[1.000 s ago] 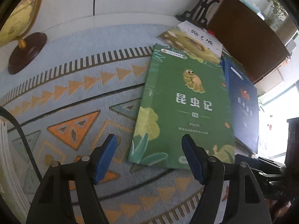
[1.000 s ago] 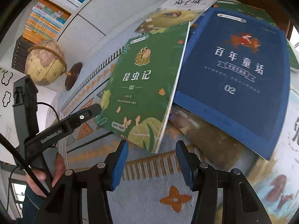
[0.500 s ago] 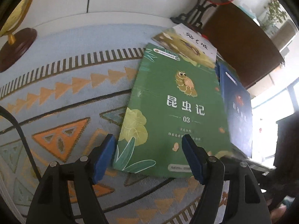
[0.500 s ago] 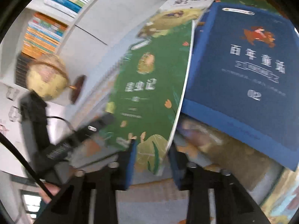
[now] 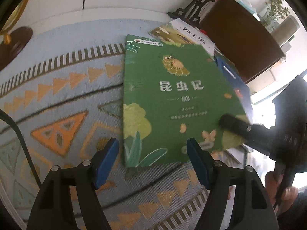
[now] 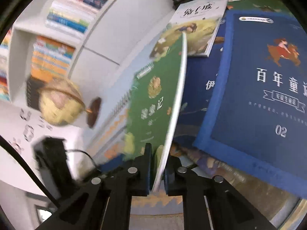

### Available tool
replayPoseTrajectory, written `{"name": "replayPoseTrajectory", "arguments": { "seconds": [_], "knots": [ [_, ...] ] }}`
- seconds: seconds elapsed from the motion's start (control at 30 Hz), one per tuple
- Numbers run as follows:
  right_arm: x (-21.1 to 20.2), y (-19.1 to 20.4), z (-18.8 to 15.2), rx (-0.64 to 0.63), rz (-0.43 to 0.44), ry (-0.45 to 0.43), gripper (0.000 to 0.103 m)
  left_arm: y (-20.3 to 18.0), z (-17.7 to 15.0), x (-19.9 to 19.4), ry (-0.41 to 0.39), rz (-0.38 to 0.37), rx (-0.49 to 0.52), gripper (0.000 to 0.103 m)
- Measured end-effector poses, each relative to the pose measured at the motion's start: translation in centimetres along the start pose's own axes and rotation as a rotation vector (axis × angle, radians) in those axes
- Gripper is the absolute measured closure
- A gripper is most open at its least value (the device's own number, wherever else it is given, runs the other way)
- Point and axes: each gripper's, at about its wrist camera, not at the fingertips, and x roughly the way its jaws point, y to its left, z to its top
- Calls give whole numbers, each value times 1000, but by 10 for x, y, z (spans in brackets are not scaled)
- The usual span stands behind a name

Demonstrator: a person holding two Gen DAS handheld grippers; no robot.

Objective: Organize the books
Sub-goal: 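Close the right gripper on the green book's edge while the left gripper pinches it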

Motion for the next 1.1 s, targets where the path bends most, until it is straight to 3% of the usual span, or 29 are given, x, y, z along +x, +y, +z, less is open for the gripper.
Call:
{"name": "replayPoseTrajectory", "arguments": {
  "seconds": [0.17,0.23,0.37,0.5,0.57,0.63,0.77,0.83,1.0,1.1],
  "knots": [
    [-36,-5,2,110,95,-12,97,9,-25,-18,-15,-175,-133,33],
    [-51,-11,-1,158,128,1,97,12,-32,-15,7,-239,-186,33],
    [-75,-31,-19,304,214,73,97,9,-52,-1,61,-437,-305,33],
    [-100,-45,-45,306,201,125,97,-8,-68,11,89,-492,-330,33],
    [-105,-52,-56,301,180,144,97,-20,-68,16,100,-462,-311,36],
    [-105,-59,-65,296,150,161,97,-36,-67,19,95,-339,-258,44],
    [-102,-66,-72,216,37,160,97,-77,-69,14,57,-85,-55,60],
    [-103,-62,-74,145,-12,143,97,-100,-76,11,41,19,61,61],
    [-104,-13,-91,-269,-281,96,94,-121,-92,-5,-11,65,138,61],
    [-104,-3,-105,-397,-332,97,93,-129,-97,-19,-48,76,155,61]
  ]
}}
